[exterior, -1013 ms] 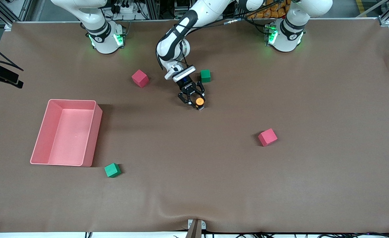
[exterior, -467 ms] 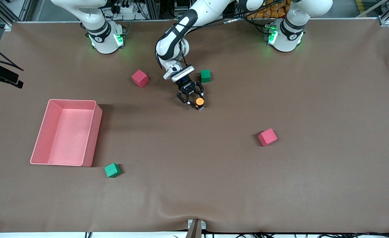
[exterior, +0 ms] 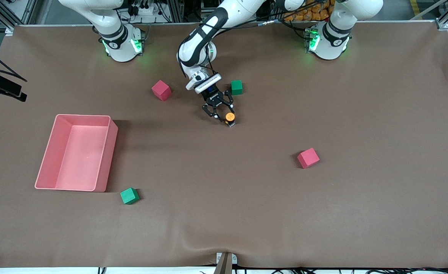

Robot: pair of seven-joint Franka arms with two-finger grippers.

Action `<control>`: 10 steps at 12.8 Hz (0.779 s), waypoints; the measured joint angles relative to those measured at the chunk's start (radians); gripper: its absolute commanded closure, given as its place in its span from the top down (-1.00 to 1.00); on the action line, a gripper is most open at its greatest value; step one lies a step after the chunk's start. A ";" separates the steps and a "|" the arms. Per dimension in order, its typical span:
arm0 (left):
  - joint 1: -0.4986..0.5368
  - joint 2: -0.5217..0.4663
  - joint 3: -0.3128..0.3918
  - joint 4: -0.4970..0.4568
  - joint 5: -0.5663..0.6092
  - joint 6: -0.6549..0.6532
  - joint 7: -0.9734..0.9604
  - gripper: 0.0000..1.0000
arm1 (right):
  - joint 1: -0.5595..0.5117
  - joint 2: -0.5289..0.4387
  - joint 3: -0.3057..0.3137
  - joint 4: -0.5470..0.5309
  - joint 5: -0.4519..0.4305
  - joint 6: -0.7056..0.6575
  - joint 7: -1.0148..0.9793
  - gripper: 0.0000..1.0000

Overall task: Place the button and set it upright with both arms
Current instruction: 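Lower the button upright onto the table and open the left gripper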

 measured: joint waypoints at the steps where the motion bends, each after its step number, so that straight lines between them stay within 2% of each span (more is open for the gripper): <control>1: 0.000 -0.009 -0.015 0.000 -0.009 -0.008 0.014 0.35 | 0.000 0.000 0.000 0.000 0.000 0.000 0.000 1.00; 6: 0.002 -0.081 -0.037 0.002 -0.148 -0.034 0.213 0.36 | 0.000 0.004 0.000 0.000 0.000 0.000 0.000 1.00; 10: 0.091 -0.232 -0.022 0.008 -0.320 -0.040 0.515 0.38 | 0.000 0.010 0.001 0.000 0.000 0.000 0.000 1.00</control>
